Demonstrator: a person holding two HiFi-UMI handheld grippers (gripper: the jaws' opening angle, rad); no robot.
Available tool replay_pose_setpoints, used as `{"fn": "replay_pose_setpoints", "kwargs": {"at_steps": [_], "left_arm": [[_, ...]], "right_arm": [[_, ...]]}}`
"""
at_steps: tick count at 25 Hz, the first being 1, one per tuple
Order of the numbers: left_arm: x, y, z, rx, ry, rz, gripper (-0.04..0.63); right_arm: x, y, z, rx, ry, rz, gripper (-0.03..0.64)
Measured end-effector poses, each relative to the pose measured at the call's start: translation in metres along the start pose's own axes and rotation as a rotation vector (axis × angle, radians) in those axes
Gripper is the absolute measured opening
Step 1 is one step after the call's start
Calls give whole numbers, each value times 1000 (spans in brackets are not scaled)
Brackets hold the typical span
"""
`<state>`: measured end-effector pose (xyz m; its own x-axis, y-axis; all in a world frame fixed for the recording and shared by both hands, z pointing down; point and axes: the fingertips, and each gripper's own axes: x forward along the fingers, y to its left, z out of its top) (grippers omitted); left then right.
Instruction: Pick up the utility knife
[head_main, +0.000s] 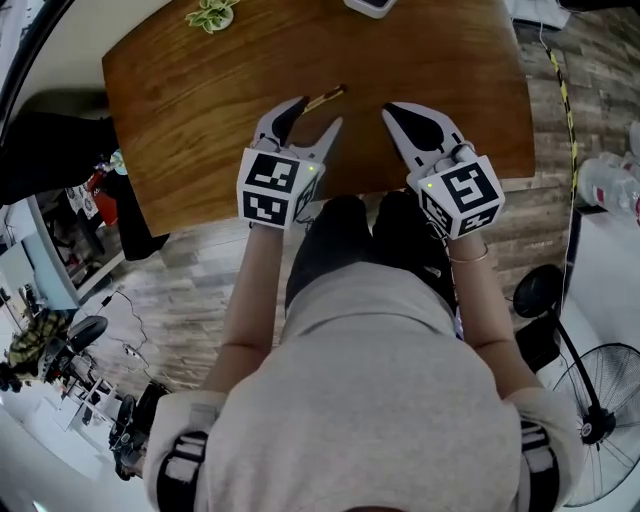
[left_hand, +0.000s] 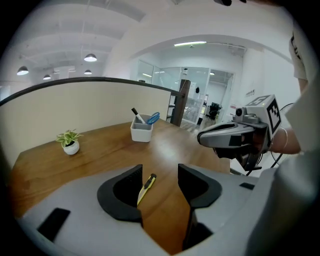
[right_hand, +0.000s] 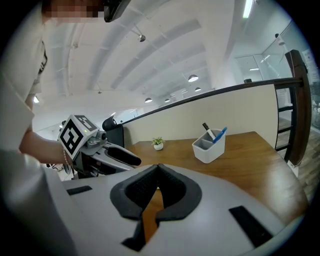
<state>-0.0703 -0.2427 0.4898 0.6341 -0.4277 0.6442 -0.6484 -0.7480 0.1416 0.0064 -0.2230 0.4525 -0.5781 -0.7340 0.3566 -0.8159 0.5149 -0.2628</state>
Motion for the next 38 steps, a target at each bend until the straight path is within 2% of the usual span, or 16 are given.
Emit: {"fn": "replay_pose_setpoints", "kwargs": {"at_steps": [5, 13, 20, 27, 33, 38], "left_arm": [[18, 10, -10, 56, 56, -46, 216], [54, 14, -36, 235, 211, -90, 200], [75, 11, -41, 364, 282, -165, 183], [83, 20, -53, 427, 335, -192, 143], [87, 23, -62, 437, 354, -206, 122], [86, 18, -64, 440, 343, -212, 78]], "right_arm": [[16, -4, -8, -9, 20, -13, 11], [18, -24, -22, 16, 34, -70, 11], [19, -33, -36, 45, 49, -104, 11], [32, -25, -45, 67, 53, -103, 11], [30, -23, -49, 78, 55, -133, 11], [21, -25, -52, 84, 63, -167, 11]]}}
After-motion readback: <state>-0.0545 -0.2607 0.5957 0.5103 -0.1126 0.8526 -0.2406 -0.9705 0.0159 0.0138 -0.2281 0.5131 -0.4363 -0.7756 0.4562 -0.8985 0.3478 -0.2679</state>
